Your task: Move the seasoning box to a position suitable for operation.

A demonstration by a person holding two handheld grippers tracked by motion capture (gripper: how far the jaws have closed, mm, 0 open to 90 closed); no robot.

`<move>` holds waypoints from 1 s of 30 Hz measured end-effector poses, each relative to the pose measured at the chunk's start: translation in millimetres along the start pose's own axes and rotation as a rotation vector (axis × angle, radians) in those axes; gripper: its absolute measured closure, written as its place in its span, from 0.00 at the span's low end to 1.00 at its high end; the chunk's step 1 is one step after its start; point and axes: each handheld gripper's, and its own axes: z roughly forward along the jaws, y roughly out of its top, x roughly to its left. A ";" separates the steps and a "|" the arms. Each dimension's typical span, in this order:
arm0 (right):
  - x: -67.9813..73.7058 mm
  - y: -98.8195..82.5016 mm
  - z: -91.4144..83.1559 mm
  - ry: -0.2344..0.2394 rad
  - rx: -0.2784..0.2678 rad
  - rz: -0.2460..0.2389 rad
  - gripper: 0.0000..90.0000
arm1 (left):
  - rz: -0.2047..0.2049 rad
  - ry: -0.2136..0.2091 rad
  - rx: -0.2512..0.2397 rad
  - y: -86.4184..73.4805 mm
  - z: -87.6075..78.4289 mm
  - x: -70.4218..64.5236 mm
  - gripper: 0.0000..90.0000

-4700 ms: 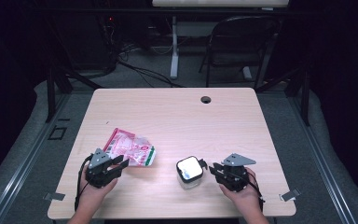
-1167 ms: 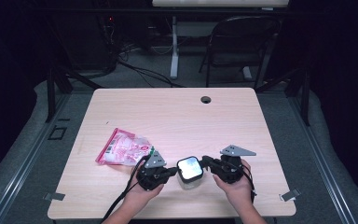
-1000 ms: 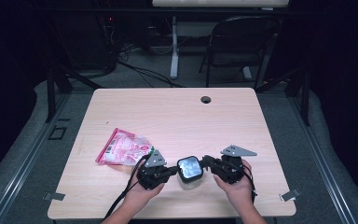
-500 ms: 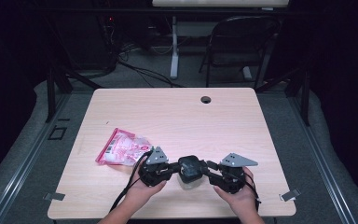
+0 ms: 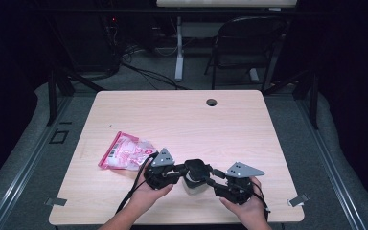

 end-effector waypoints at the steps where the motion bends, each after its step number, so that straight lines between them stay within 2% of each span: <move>1: 2.3 -0.1 0.8 -0.003 -0.005 -0.010 0.63 | -0.001 -0.001 -0.002 0.2 -0.2 0.1 0.85; 5: 8.8 0.7 1.3 0.006 0.003 -0.071 0.60 | -0.002 0.004 -0.005 0.6 -1.2 0.3 0.84; 8: 11.9 1.2 1.6 0.007 0.009 -0.096 0.59 | -0.002 0.006 -0.003 0.5 -1.0 0.1 0.83; 18: 15.8 1.2 3.2 0.013 0.011 -0.120 0.58 | -0.007 0.015 -0.004 1.1 -0.6 -0.6 0.82; 21: 17.9 0.9 4.3 0.001 0.008 -0.137 0.57 | -0.003 0.010 -0.006 1.5 -1.2 -0.4 0.82; 30: 21.2 1.9 7.4 -0.024 -0.003 -0.149 0.54 | -0.007 0.014 -0.009 0.0 0.4 0.4 0.76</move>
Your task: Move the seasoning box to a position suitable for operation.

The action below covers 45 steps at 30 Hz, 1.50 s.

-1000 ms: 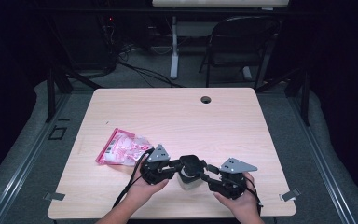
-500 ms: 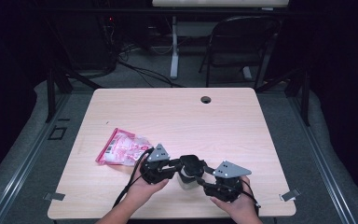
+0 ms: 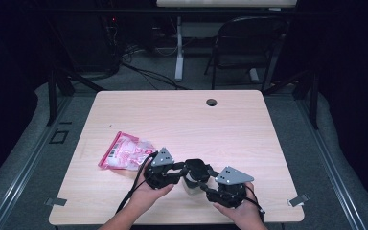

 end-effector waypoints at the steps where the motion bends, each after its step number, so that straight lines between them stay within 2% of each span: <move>1: 0.0 0.0 0.0 0.000 0.000 0.000 0.54 | 0.000 0.000 0.000 0.0 0.0 0.0 0.75; 12: -2.4 0.1 -0.7 0.012 -0.012 0.019 0.55 | -0.013 0.011 0.029 -6.4 8.8 3.7 0.72; 26: -5.3 -0.3 -2.2 0.009 -0.017 0.030 0.58 | -0.015 0.012 0.015 -8.0 9.7 4.0 0.72; 30: -8.6 -0.4 -5.5 0.002 -0.026 0.050 0.59 | -0.012 0.012 0.015 -8.1 9.7 4.0 0.72; 34: -14.1 -1.3 -11.4 -0.006 -0.037 0.087 0.63 | -0.012 0.012 0.014 -8.1 9.7 3.8 0.72; 37: -22.9 -2.8 -19.7 0.000 -0.056 0.153 0.73 | -0.010 0.013 0.015 -8.1 9.7 3.8 0.73; 41: -31.9 -5.9 -25.4 0.013 -0.064 0.217 0.84 | -0.009 0.013 0.014 -8.2 9.7 3.8 0.72; 44: -35.6 -7.7 -29.1 0.005 -0.060 0.229 0.93 | -0.007 0.015 0.015 -8.2 9.7 3.7 0.72; 45: -35.6 -7.7 -29.1 0.005 -0.060 0.229 0.93 | -0.007 0.013 0.014 -8.2 9.7 3.8 0.72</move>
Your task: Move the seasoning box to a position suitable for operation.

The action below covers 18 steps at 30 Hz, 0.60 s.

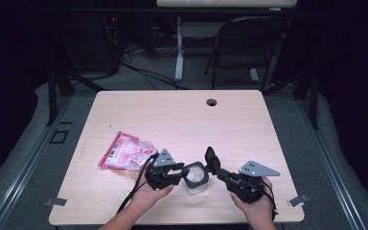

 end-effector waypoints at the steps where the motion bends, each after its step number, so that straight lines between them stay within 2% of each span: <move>1: -0.4 -0.2 -0.3 -0.002 0.000 0.001 0.94 | 0.001 0.003 0.001 0.0 0.0 -0.1 0.72; 6: -3.6 -1.3 -1.0 0.005 -0.002 0.030 0.94 | 0.002 0.003 -0.004 -0.2 0.4 -0.3 0.72; 11: -3.7 -1.5 -1.0 0.006 -0.004 0.039 0.94 | 0.004 0.004 -0.004 -0.2 0.4 -0.4 0.72; 16: -2.6 -2.1 1.2 -0.003 -0.001 0.042 0.92 | 0.003 0.004 -0.004 -0.2 0.5 -0.4 0.73; 18: -1.3 -2.4 3.2 -0.014 0.011 0.023 0.93 | 0.004 0.005 -0.002 -0.1 0.4 -0.5 0.73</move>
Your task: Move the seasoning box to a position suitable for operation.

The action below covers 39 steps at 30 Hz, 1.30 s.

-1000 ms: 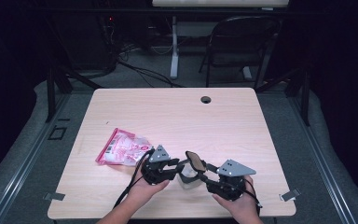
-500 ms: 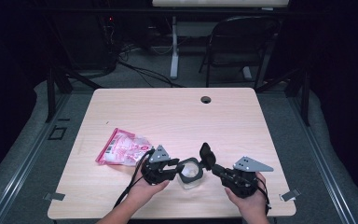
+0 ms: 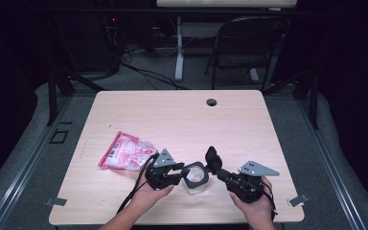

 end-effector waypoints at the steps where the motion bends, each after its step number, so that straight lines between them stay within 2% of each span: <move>1: 0.8 -0.1 1.2 -0.002 -0.003 0.000 0.93 | 0.000 0.001 0.000 0.0 0.0 -0.1 0.73; 13: -4.4 4.2 8.7 0.013 -0.003 0.033 0.94 | -0.011 0.010 -0.001 -2.3 -3.3 -0.4 0.72; 19: -7.4 7.5 15.2 0.014 -0.011 0.043 0.95 | -0.033 0.014 -0.015 -4.7 -5.6 -0.8 0.71; 25: -13.0 9.9 21.5 0.033 -0.022 0.082 0.95 | -0.028 0.021 -0.013 -6.0 -7.5 -3.1 0.71; 34: -14.9 13.3 30.8 0.047 -0.034 0.085 0.95 | -0.023 0.024 -0.014 -9.1 -11.0 -4.4 0.71; 39: -15.2 16.6 37.6 0.057 -0.033 0.081 0.95 | -0.034 0.032 -0.033 -13.4 -13.5 -5.1 0.70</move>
